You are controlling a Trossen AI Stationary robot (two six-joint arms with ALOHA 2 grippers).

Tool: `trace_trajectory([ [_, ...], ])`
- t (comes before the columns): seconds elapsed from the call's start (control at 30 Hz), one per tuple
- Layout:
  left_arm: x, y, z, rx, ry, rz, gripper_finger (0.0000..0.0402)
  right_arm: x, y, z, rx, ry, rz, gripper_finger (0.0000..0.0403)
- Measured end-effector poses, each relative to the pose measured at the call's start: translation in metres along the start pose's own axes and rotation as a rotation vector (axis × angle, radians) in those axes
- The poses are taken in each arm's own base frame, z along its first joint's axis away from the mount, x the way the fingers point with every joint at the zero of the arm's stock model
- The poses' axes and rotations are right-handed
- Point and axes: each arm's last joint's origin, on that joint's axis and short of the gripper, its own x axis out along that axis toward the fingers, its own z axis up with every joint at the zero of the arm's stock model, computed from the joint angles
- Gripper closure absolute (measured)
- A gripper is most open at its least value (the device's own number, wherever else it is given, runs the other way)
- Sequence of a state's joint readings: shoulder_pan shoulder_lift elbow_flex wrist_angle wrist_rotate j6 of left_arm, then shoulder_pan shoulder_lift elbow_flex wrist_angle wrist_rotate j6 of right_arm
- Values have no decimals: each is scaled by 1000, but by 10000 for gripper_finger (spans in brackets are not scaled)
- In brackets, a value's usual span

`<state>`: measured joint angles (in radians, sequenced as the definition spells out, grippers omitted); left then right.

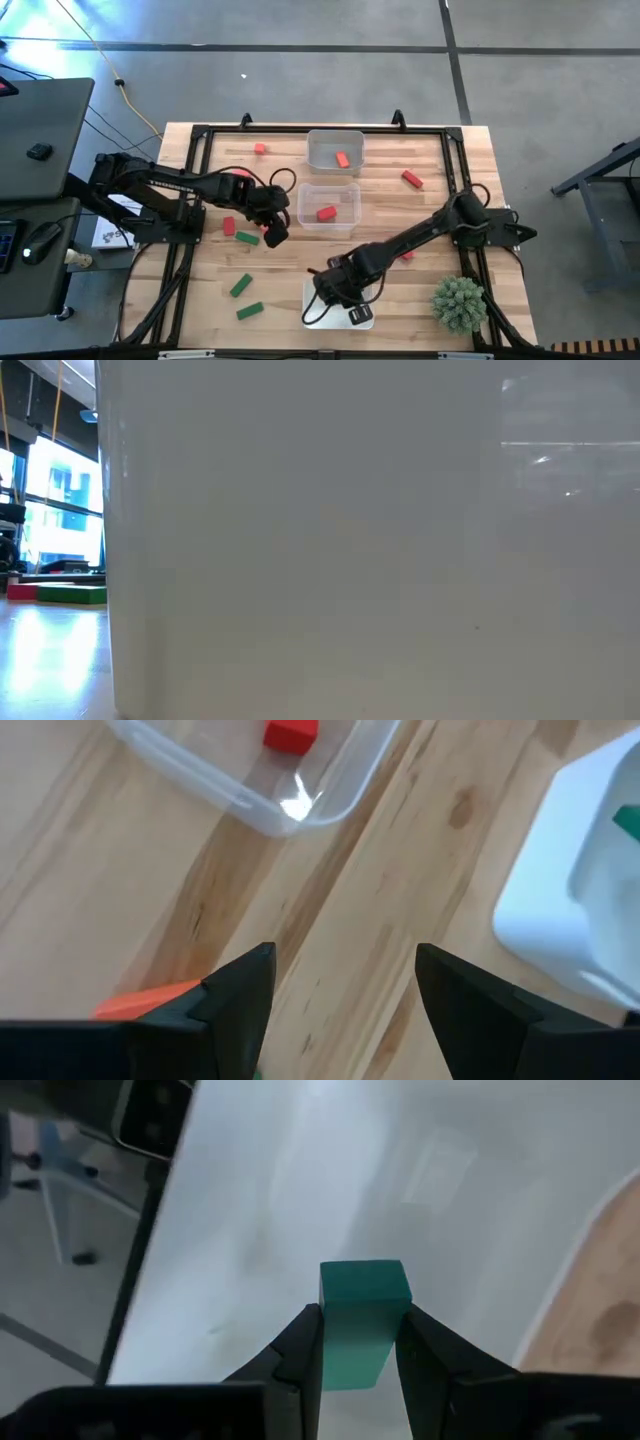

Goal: Sort & place blocks by color
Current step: Put the green block into the white bin, then put the orange block into the gray bin

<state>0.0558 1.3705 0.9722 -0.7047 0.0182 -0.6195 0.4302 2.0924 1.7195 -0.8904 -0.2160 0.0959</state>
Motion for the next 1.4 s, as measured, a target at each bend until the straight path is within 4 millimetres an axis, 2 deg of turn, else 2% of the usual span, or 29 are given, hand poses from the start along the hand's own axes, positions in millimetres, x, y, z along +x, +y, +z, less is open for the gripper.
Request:
trace_trajectory([
  [0.27,0,1,-4,5,10,60,172,27,-5,-2,21,60,-1,317],
  [0.67,-1,12,-3,65,43,118,172,26,-4,1,26,45,-4,262],
  [0.9,-2,26,1,17,59,156,172,3,1,15,-30,13,-18,244],
  [1.03,-3,40,5,-23,78,206,165,-19,-1,22,-89,14,-131,242],
  [1.17,-6,58,10,-79,87,266,149,-41,-15,25,-92,32,-216,242],
  [1.4,-12,96,22,-16,110,320,133,-67,-48,26,-69,61,-275,242],
])
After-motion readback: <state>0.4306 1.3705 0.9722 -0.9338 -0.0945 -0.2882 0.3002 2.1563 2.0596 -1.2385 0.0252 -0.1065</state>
